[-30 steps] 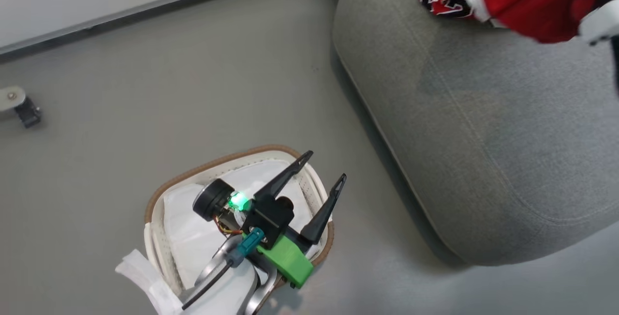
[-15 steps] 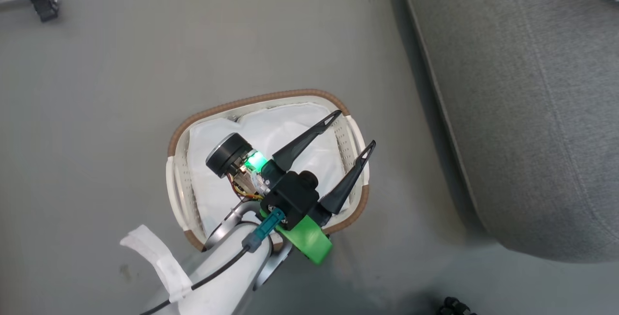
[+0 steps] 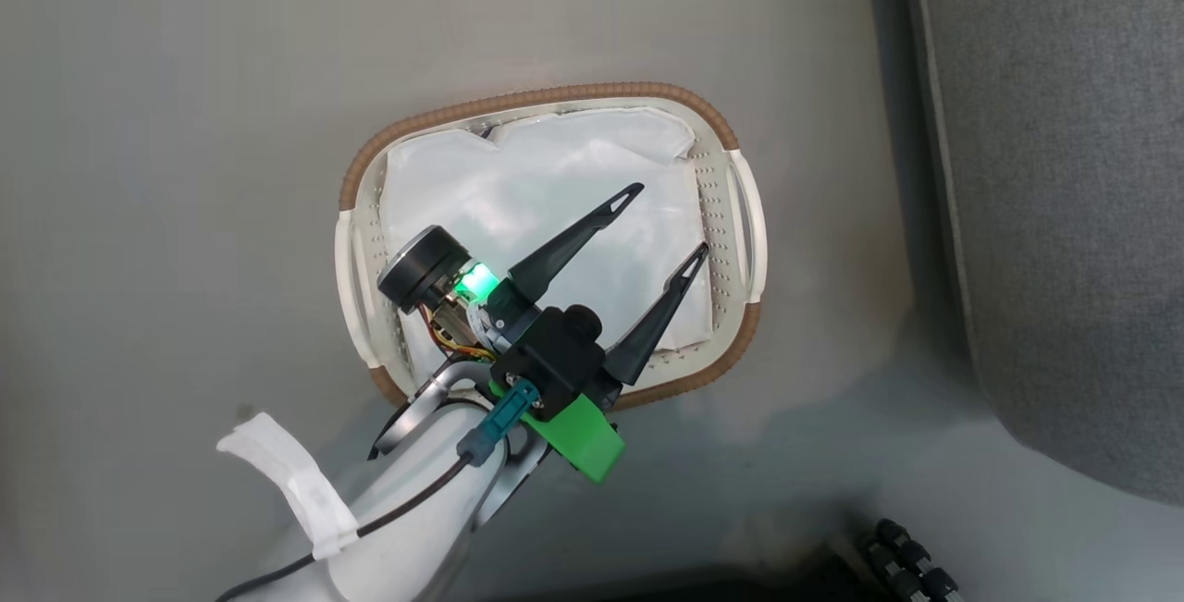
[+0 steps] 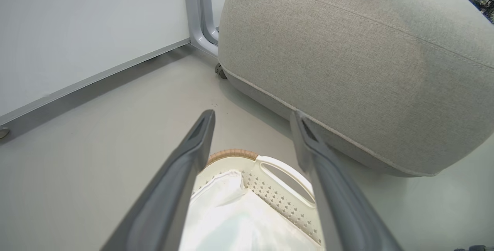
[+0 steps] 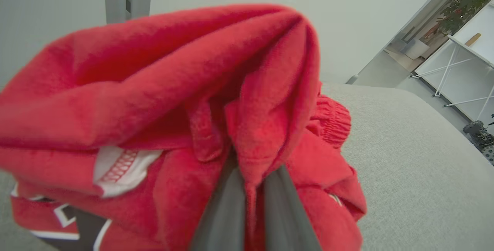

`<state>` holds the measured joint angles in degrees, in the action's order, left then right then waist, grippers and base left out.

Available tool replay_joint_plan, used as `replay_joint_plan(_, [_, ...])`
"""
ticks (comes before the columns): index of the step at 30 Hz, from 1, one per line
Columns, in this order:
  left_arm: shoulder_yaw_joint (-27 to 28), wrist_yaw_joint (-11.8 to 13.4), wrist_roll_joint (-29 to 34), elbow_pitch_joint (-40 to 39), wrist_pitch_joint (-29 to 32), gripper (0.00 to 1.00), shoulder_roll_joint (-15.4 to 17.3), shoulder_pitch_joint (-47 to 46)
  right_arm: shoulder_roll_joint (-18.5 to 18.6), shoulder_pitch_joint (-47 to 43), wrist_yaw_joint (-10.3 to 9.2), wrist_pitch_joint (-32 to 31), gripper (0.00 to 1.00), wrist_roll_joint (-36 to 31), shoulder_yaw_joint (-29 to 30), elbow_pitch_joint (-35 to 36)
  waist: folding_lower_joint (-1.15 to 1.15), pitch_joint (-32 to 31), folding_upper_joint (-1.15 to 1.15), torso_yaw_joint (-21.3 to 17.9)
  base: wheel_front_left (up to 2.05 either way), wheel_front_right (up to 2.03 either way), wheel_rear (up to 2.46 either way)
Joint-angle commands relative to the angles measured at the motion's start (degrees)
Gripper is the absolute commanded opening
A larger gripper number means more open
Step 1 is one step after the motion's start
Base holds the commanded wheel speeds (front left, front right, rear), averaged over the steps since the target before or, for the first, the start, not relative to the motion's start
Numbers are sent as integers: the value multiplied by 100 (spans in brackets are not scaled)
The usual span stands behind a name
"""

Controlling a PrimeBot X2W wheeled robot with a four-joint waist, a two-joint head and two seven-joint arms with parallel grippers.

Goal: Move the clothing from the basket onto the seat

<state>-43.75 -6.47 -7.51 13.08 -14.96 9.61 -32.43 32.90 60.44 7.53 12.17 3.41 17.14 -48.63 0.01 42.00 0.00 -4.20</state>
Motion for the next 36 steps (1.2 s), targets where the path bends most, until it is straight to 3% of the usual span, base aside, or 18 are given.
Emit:
replay_joint_plan(1, [18, 43, -36, 10, -8, 100, 22, -104, -72, -56, -8, 80, 18, -25, -19, -87, -1, 45, 0, 19, 0, 0, 0])
replay_joint_plan(2, [17, 39, -47, 18, -9, 100, 25, -105, -86, -68, -8, 132, 35, -27, -27, -139, -1, 33, 0, 2, 0, 0, 0])
replay_joint_plan(3, [11, 40, -50, 24, -11, 100, 31, -108, -88, -75, -8, 168, 81, -31, -36, -165, -1, 24, 0, -13, 0, 0, 0])
replay_joint_plan(4, [10, 44, -52, 37, -11, 100, 43, -109, -110, -93, -8, 204, 100, -30, -47, -190, -1, 11, 0, -38, 0, 0, 0])
replay_joint_plan(13, [24, 91, -139, 115, -22, 100, 79, 1, -428, -623, -8, 303, 100, 42, -101, 247, -1, -340, 0, -255, 0, 0, 0])
replay_joint_plan(23, [289, 250, -389, 206, -25, 100, -101, 334, -658, -1405, -8, 308, 100, -129, -113, 902, -1, -1311, 0, -307, 0, 0, 0])
replay_joint_plan(29, [834, 443, -589, 125, -19, 100, -268, 759, -967, -1599, -8, 308, 100, -214, -179, 1081, -1, -1993, 0, -263, 0, 0, 0])
replay_joint_plan(36, [1414, 594, -545, 151, -19, 100, -363, 1289, -1570, -1880, -8, 308, 100, -313, -315, 1211, -1, -2615, 0, -89, 0, 0, 0])
